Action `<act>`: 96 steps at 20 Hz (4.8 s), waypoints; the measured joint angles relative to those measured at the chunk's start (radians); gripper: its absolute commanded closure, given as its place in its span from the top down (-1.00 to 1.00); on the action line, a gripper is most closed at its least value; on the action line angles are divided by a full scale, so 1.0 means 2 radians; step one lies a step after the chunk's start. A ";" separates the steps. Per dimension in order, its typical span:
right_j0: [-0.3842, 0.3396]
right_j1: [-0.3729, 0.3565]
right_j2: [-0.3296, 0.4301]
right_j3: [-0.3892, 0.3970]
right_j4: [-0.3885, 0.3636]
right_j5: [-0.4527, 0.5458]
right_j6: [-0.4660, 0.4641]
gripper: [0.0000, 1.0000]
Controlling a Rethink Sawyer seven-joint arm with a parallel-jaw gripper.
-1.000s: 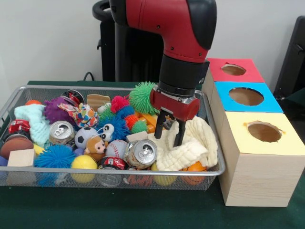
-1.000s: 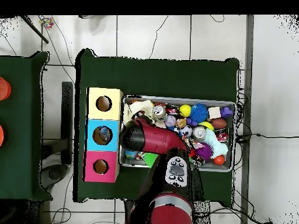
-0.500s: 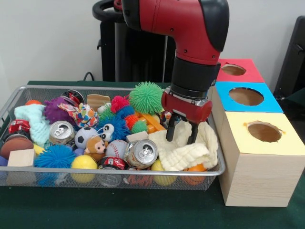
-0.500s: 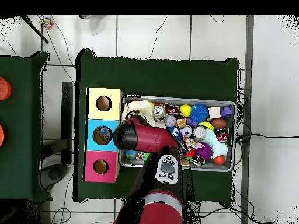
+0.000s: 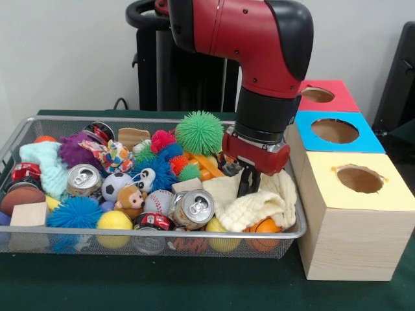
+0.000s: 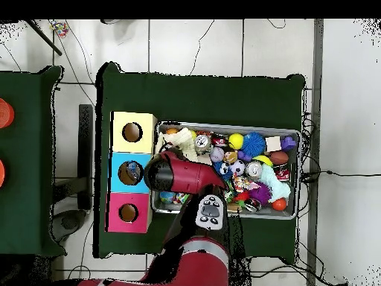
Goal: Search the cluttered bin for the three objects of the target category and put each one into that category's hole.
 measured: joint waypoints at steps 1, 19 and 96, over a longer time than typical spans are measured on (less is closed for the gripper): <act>0.000 0.001 0.000 0.000 0.000 0.000 0.000 -1.00; -0.032 -0.057 0.011 0.006 -0.001 0.042 0.000 -1.00; -0.106 -0.110 0.058 0.088 -0.214 -0.001 -0.002 1.00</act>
